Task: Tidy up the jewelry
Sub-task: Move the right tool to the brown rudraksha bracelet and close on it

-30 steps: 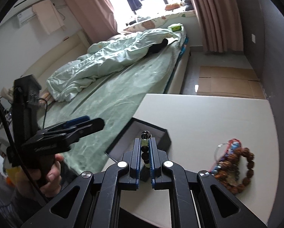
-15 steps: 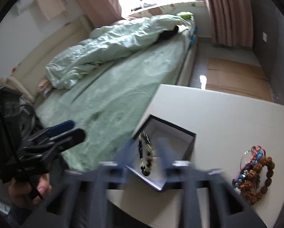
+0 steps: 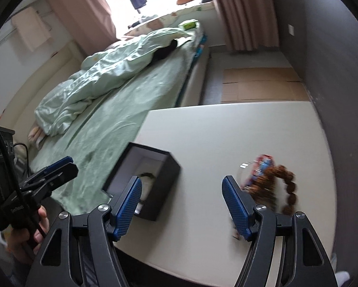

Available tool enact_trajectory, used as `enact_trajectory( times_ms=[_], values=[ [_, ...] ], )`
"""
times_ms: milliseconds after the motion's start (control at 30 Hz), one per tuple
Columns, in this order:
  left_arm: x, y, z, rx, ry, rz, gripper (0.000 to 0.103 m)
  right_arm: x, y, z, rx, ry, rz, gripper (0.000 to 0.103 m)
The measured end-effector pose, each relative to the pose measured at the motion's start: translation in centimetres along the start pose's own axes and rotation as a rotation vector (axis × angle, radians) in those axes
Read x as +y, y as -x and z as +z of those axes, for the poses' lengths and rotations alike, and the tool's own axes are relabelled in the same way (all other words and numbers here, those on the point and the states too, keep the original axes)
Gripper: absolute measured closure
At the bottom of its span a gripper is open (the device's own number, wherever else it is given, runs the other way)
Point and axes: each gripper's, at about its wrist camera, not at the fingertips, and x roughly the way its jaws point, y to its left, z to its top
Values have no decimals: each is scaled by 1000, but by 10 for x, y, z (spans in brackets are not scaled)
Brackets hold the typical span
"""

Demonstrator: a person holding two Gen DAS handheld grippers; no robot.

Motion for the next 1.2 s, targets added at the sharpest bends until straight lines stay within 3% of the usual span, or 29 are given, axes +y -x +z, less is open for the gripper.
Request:
enact_trajectory(
  times_ms=[533,733,900,1133,1200],
  values=[
    [-57,-29,1,37,-87,-65,15,-92,21,-26,-16,-190,-61,34],
    [-71,-40,-2,70,-109,-75,15,-120,-2,-33,35,-235,-77,54],
    [-77,-54,-4,119,-84,-33,16,-132,-21,-37,70,-249,-91,68],
    [-91,-78,-9,190,-91,-56,21,-128,-39,-26,96,-185,-127,70],
    [-93,-84,-9,206,-91,-58,29,-128,-44,-21,104,-163,-151,70]
  ],
)
